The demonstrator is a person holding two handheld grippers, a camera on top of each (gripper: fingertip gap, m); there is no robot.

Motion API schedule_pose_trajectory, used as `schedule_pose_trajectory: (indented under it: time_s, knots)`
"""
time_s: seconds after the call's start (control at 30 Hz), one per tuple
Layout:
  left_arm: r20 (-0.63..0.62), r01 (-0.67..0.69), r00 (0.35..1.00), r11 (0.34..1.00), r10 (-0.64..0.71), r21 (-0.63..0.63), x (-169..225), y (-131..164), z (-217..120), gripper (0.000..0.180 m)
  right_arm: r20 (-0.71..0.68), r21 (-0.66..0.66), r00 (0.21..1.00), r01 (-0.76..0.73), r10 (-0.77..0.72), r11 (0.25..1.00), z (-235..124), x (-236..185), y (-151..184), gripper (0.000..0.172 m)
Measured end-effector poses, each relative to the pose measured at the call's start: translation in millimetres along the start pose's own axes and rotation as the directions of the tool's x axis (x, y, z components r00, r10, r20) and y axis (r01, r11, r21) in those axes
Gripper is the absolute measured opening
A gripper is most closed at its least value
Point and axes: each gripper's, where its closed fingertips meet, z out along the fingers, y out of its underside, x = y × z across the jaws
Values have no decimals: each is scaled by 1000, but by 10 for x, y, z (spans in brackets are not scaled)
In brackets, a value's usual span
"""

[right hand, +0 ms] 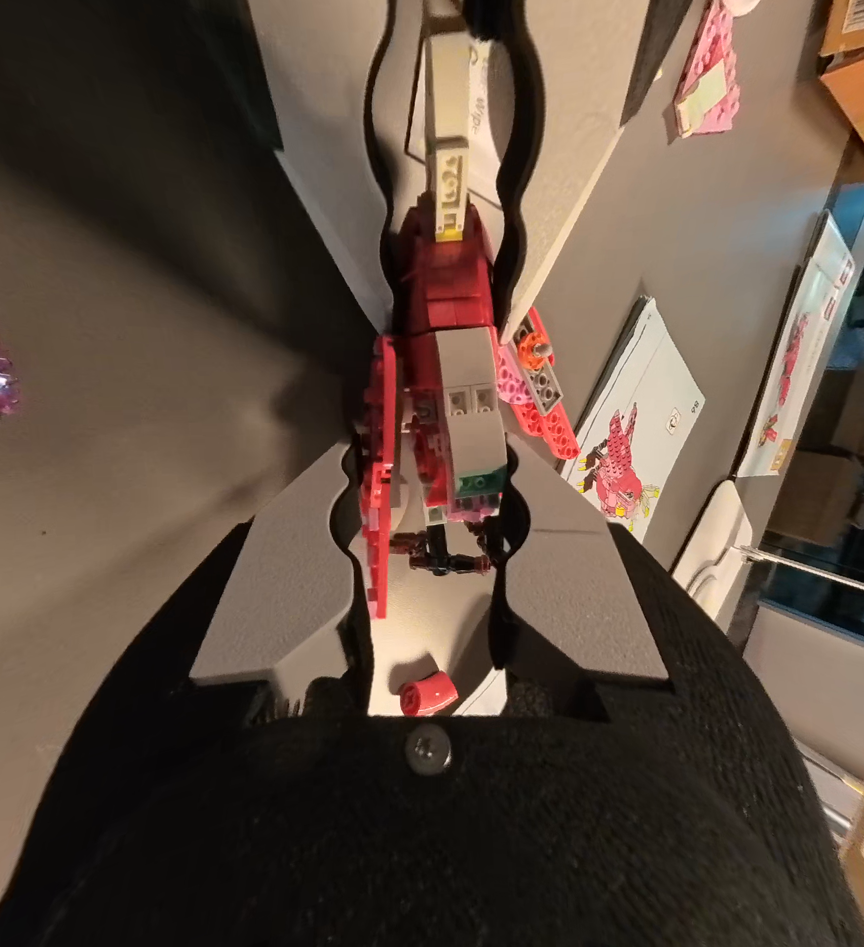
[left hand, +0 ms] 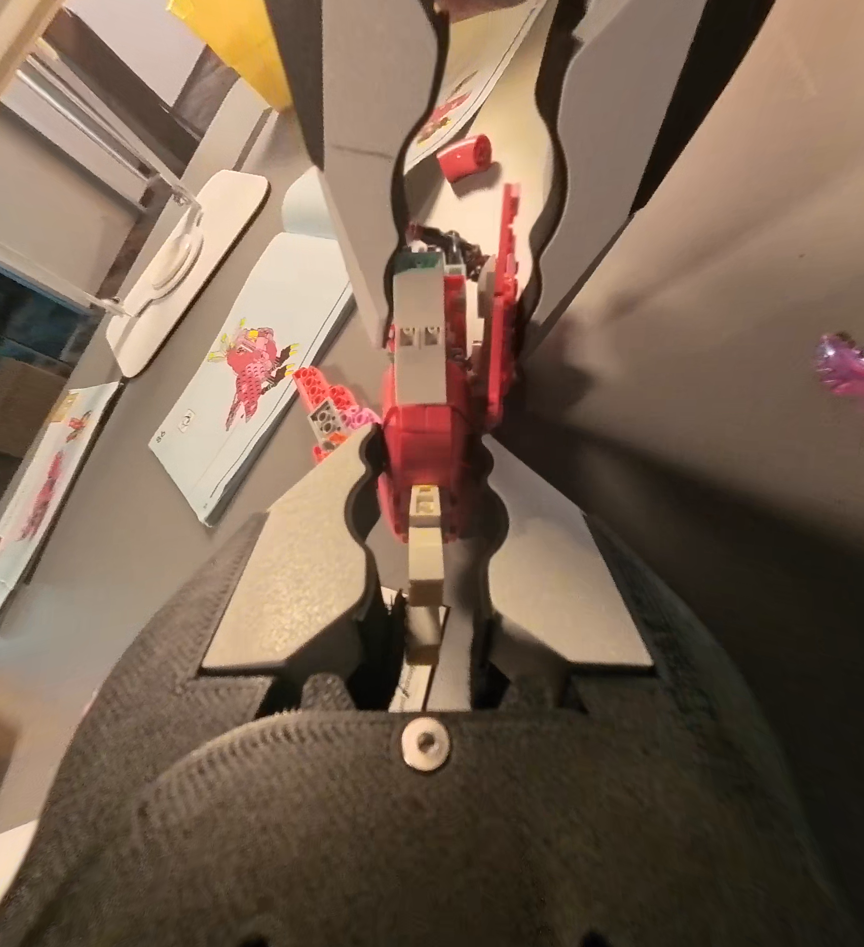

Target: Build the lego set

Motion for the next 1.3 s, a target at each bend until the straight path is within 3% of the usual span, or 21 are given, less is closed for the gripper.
schedule_pose_trajectory:
  time_s: [0.57, 0.73, 1.03, 1.3]
  knots:
    - [37, -62, 997, 998, 62, 18, 21, -28, -20, 36, 56, -24, 996, -64, 65, 998, 2, -32, 4, 47]
    - [-65, 28, 998, 999, -25, 38, 94, -43, -76, 62, 49, -15, 996, -80, 81, 997, 1, -25, 15, 48]
    - [3, -21, 1000, 998, 21, 56, 11, -36, -92, 34, -67, 4, 996, 53, -52, 999, -32, -11, -10, 47]
    - [73, -138, 988, 990, 137, 4, 7, -3, -37, 35, -166, -41, 968, 182, -187, 982, -63, -9, -58, 47]
